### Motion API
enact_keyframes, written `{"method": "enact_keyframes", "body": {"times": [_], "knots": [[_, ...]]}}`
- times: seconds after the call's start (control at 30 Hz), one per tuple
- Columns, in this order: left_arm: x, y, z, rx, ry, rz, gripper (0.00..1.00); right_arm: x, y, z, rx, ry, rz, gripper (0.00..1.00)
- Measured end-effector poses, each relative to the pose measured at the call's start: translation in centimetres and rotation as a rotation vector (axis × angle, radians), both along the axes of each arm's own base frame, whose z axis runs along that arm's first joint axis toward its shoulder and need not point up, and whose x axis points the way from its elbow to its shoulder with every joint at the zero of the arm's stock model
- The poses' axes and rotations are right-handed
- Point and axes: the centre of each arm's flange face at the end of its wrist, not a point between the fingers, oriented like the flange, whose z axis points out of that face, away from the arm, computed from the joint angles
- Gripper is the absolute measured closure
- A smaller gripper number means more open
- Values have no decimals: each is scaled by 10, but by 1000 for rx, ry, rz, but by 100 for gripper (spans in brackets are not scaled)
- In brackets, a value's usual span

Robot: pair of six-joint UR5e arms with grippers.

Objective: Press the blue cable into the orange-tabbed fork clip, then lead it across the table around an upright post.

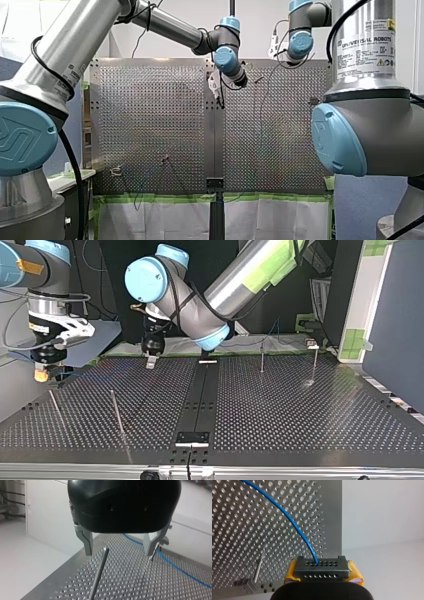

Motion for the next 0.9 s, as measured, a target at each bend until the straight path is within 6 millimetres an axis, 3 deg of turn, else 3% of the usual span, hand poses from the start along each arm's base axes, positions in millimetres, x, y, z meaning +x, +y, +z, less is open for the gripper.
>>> {"method": "enact_keyframes", "body": {"times": [0.9], "knots": [[6, -38, 23, -406, -23, -280, 1, 33, 17, 2, -3, -5, 153, 100]]}}
